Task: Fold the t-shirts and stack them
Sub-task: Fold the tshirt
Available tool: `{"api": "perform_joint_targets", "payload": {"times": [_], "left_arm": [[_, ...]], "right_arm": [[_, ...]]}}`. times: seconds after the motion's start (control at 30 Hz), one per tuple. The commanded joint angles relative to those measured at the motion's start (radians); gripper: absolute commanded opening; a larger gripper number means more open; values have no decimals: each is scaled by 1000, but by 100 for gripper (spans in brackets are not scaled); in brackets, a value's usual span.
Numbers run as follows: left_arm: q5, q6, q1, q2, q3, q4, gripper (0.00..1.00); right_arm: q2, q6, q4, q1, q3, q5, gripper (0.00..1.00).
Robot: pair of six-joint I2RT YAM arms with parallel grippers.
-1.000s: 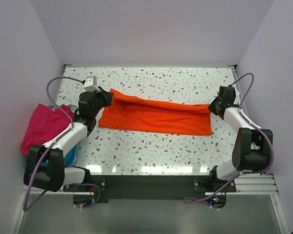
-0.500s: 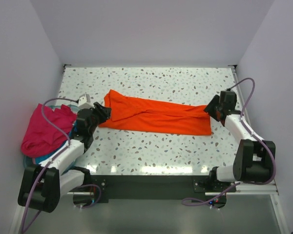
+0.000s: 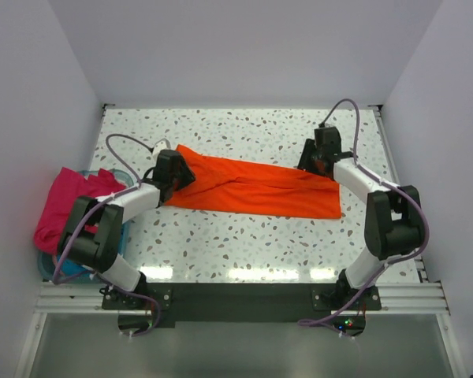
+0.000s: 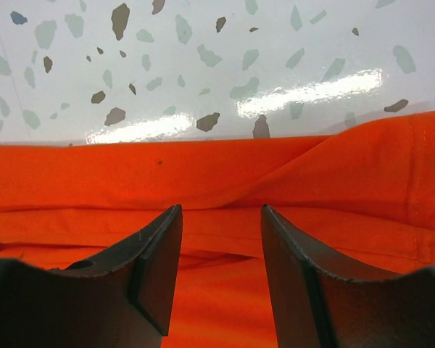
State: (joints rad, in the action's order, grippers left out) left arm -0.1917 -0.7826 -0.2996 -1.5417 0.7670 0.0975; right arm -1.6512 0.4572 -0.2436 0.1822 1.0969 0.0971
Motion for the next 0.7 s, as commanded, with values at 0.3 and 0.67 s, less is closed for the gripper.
{"api": "perform_joint_targets", "payload": {"times": [0.3,0.67], "left_arm": [[29,60,-85,-182,199,5,63],[70,232,-139,-363,446,-74,61]], "right_arm": [[-99,-55,-23,46,81,58,51],[-59,-38,-13,49,20,90,50]]}}
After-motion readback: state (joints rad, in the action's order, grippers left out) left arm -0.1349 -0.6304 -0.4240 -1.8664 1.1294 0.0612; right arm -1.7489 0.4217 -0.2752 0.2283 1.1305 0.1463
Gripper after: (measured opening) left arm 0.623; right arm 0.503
